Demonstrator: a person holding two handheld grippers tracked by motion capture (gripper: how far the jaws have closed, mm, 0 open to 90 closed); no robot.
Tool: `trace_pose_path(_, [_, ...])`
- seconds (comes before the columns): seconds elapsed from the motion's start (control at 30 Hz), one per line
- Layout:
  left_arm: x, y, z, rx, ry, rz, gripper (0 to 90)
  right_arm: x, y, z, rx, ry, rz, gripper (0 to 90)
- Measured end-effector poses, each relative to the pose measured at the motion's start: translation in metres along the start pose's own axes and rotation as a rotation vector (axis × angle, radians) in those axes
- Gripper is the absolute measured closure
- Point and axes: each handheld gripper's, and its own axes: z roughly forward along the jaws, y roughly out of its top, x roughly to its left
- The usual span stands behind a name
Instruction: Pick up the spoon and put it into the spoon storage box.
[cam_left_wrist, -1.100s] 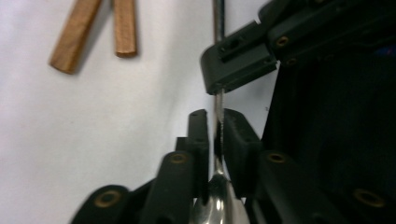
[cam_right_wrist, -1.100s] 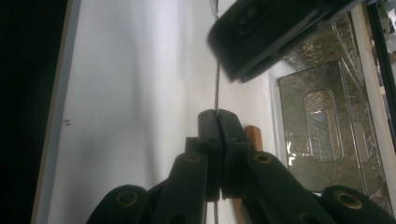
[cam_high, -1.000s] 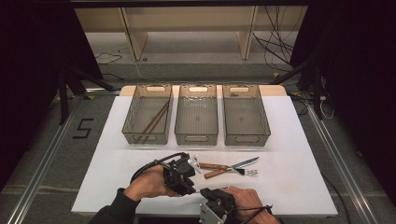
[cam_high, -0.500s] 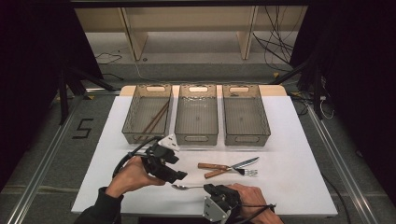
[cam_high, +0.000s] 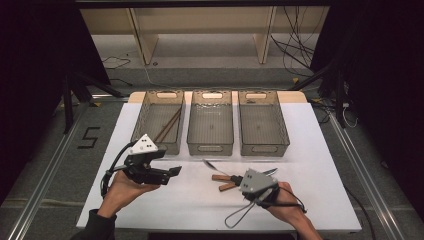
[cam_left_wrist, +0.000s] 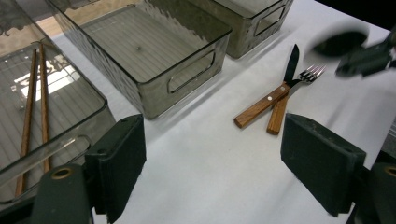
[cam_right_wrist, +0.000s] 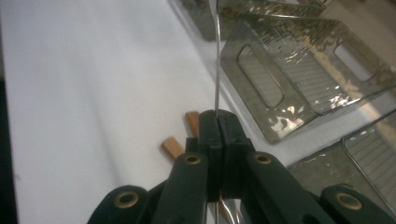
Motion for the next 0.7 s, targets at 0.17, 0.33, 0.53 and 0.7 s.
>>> trace_pose_path(0.17, [0.002,-0.015,0.009,-0.021,-0.004,-0.014,19.2,-0.028,0.008,-0.005,-0.052,0.072,0.201,89.8])
trace_pose_path(0.33, [0.002,-0.026,0.017,-0.067,-0.039,-0.037,18.8,-0.053,0.013,-0.003,-0.090,0.088,0.359,89.8])
trace_pose_path(0.53, [0.000,-0.040,0.025,-0.084,-0.048,-0.057,18.4,-0.083,0.023,0.006,-0.110,0.123,0.520,89.8])
trace_pose_path(0.7, [-0.002,-0.048,0.026,-0.064,-0.021,-0.038,17.7,-0.103,0.033,0.018,-0.122,0.132,0.614,89.7])
